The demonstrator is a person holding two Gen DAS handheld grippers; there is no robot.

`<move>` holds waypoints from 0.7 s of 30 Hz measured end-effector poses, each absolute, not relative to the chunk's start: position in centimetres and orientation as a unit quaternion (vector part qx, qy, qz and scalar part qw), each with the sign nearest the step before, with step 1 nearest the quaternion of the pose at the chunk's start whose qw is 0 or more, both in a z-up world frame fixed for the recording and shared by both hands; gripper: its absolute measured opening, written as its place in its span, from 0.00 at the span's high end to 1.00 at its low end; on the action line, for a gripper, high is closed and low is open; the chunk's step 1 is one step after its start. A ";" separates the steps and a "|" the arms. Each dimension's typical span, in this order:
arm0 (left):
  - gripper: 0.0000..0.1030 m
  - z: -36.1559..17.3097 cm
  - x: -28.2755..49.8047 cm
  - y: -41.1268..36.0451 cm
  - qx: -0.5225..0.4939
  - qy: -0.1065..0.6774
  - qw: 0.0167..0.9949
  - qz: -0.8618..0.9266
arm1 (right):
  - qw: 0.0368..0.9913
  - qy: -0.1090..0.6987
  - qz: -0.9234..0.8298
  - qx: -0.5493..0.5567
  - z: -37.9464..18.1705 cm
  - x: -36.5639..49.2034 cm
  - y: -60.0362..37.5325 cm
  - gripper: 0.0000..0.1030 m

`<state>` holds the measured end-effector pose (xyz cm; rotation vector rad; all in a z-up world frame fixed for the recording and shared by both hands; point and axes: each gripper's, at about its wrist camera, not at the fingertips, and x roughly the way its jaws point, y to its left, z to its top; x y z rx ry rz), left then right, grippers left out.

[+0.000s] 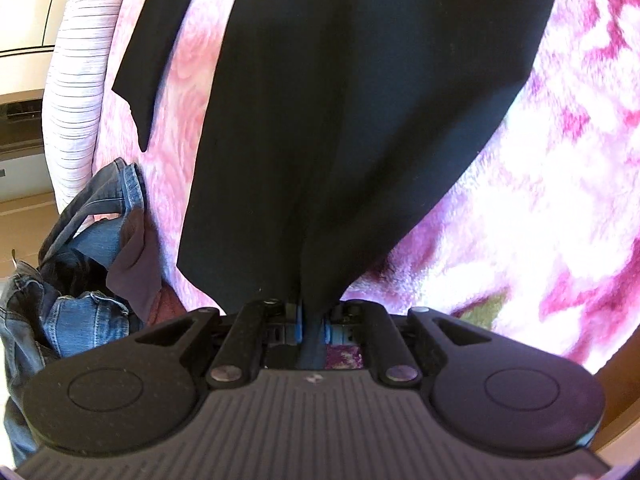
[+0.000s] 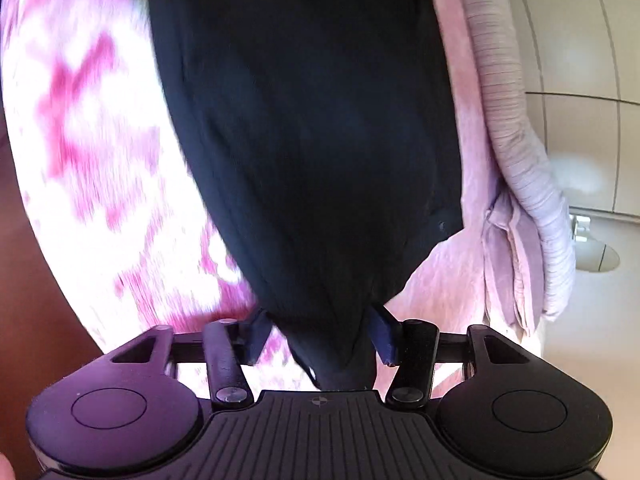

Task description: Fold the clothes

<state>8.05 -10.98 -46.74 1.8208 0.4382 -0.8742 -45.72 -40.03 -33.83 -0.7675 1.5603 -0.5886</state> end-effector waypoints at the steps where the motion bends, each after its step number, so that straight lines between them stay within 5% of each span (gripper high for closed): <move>1: 0.94 -46.5 8.2 -11.2 0.755 0.189 0.515 -0.359 | 0.607 0.675 -0.246 -0.339 -33.9 -46.1 -40.3 0.53; 4: 0.96 -45.1 8.4 -11.6 0.751 0.198 0.523 -0.352 | 0.616 0.682 -0.235 -0.316 -33.1 -46.5 -41.8 0.79; 7: 0.96 -41.6 8.4 -12.2 0.744 0.184 0.535 -0.356 | 0.633 0.685 -0.228 -0.281 -30.9 -45.1 -43.1 0.92; 15: 0.96 -28.3 12.0 -17.2 0.709 0.155 0.568 -0.388 | 0.654 0.657 -0.221 -0.301 -20.1 -42.3 -46.7 0.94; 21: 0.96 -23.6 17.2 -23.9 0.684 0.183 0.560 -0.430 | 0.647 0.659 -0.231 -0.306 -14.8 -39.5 -52.7 0.94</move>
